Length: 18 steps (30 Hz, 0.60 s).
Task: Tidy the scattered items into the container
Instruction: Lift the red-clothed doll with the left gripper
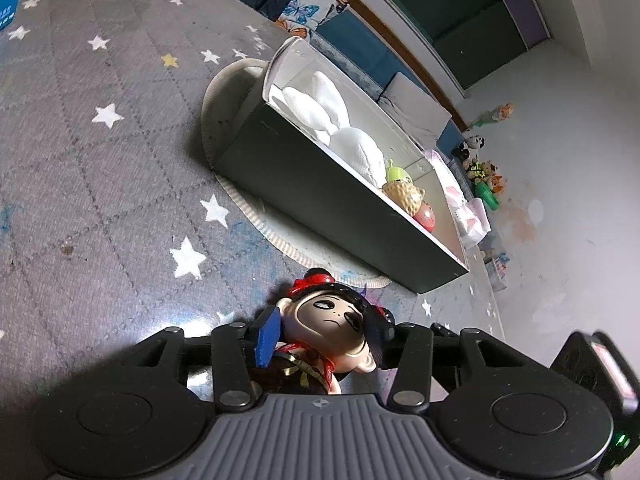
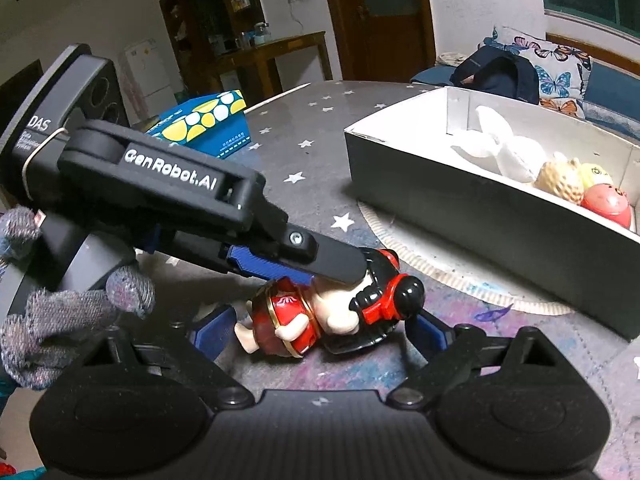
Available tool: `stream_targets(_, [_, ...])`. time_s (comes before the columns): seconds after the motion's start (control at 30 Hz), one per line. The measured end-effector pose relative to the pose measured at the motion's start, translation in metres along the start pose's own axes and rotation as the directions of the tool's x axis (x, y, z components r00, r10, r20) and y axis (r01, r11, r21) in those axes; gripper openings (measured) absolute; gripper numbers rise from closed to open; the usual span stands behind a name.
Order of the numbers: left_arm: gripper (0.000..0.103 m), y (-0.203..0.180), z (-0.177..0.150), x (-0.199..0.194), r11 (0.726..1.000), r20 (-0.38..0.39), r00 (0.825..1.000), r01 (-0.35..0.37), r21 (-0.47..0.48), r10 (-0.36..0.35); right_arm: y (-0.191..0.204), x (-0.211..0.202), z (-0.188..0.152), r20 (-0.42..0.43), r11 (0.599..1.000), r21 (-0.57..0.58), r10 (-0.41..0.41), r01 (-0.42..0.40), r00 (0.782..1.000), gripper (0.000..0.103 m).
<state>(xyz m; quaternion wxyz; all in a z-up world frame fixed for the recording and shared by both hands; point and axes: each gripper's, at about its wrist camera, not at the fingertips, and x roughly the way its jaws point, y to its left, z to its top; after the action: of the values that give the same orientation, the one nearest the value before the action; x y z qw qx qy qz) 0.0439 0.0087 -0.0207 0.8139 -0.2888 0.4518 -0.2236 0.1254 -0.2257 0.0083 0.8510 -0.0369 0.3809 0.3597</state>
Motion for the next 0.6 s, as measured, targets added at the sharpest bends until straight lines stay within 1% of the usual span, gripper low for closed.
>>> stream_targets(0.1, [0.048, -0.001, 0.000, 0.000, 1.000, -0.002, 1.000, 0.001, 0.015, -0.001, -0.011, 0.004, 0.005, -0.009, 0.997, 0.076, 0.034, -0.033, 0.999, 0.092])
stream_targets(0.17, [0.048, -0.002, 0.000, 0.001, 1.000, -0.007, 1.000, 0.005, 0.019, -0.005, -0.016, 0.006, 0.007, -0.017, 0.995, 0.100, 0.030, -0.029, 0.999, 0.090])
stream_targets(0.27, [0.048, -0.001, 0.001, 0.001, 1.000, -0.011, 1.000, 0.007, 0.020, -0.007, -0.015, 0.009, 0.006, -0.038, 0.996, 0.083, 0.023, -0.020, 0.999, 0.089])
stream_targets(0.33, [0.049, -0.001, 0.000, 0.002, 1.000, -0.013, 1.000, 0.013, 0.013, -0.013, -0.012, 0.008, 0.005, -0.033, 0.997, 0.071, 0.015, -0.012, 0.999, 0.088])
stream_targets(0.43, [0.051, -0.001, 0.000, 0.002, 1.000, -0.012, 1.000, 0.007, 0.014, -0.006, -0.012, 0.009, 0.004, -0.027, 0.996, 0.090, 0.019, -0.016, 0.999, 0.085])
stream_targets(0.6, [0.051, 0.005, 0.001, 0.002, 1.000, -0.016, 1.000, 0.019, -0.024, -0.020, -0.008, 0.008, 0.005, -0.026, 0.997, 0.075, 0.003, -0.001, 1.000, 0.084])
